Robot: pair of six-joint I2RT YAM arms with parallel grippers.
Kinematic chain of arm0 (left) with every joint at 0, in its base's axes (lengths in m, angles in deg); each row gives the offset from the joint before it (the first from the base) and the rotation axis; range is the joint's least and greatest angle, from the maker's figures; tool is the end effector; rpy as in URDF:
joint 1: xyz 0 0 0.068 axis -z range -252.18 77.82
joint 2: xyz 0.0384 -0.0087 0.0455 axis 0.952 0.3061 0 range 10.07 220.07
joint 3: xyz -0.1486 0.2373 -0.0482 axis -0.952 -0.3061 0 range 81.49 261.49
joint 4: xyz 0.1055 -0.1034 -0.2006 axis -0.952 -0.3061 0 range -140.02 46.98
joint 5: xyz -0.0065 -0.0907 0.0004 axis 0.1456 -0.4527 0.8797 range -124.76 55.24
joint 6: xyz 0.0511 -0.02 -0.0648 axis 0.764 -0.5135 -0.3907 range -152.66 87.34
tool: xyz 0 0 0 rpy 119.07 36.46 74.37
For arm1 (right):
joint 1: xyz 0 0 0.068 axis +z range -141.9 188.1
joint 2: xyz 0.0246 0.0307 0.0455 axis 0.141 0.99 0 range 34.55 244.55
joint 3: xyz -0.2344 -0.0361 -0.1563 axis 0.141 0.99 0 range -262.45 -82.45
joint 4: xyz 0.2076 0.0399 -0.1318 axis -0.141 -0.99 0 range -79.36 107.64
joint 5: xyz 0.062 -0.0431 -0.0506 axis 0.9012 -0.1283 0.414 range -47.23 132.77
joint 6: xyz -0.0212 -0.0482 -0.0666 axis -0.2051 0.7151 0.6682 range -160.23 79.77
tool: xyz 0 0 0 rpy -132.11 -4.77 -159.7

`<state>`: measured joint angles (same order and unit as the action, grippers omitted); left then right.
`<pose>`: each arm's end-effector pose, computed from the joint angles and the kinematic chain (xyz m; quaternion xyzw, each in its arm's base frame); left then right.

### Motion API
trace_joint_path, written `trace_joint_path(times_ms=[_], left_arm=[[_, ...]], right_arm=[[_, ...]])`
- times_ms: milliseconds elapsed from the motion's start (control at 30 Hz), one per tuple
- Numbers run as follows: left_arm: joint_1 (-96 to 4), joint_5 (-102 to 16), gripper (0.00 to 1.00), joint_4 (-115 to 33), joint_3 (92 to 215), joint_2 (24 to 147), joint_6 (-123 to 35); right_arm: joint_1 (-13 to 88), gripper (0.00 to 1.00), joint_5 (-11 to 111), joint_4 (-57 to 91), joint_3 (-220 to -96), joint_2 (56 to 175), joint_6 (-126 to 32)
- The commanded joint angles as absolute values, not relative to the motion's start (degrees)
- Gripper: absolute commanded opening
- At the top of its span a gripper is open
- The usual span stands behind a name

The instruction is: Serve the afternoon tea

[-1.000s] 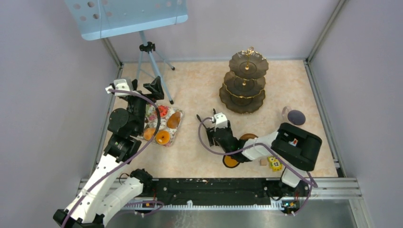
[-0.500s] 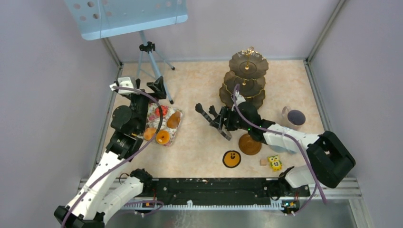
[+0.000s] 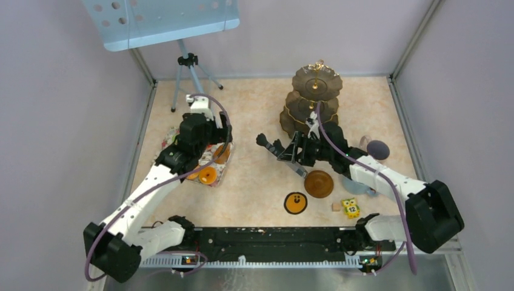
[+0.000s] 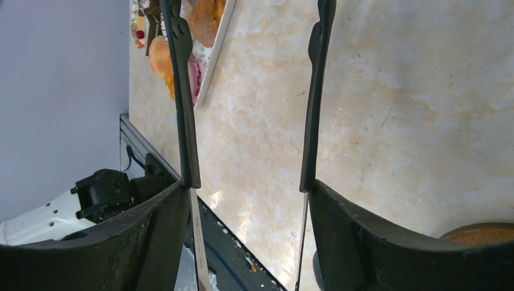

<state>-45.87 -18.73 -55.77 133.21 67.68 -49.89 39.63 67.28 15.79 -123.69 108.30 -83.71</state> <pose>0.2307 -0.0912 0.3355 -0.0174 0.8082 -0.1091 0.5784 0.2291 0.1767 0.2239 -0.0085 0.8699 0.4265 0.2475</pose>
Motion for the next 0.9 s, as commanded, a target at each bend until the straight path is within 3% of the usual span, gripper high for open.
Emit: trace_joint_path(times_ms=[0,133,200,333,867], left_arm=[[-45.72,-28.18,0.97,-69.86,136.54,75.59,-52.65],[-45.74,-31.38,0.86,-75.35,138.64,85.81,-52.88],[-45.72,-32.96,0.75,-77.00,140.03,90.42,-53.04],[-45.73,-33.58,0.64,-74.38,137.58,93.47,-54.00],[-45.74,-29.81,0.61,-68.79,130.09,94.48,-55.25]], right_arm=[[37.47,0.68,67.49,13.97,-123.08,103.76,-80.40],[36.80,0.68,65.82,12.32,-122.47,100.93,-78.97],[36.69,0.68,64.62,11.13,-122.23,99.27,-78.20],[36.62,0.67,61.69,7.15,-122.42,95.57,-76.53],[36.41,0.62,57.25,3.18,-121.39,87.30,-75.20]])
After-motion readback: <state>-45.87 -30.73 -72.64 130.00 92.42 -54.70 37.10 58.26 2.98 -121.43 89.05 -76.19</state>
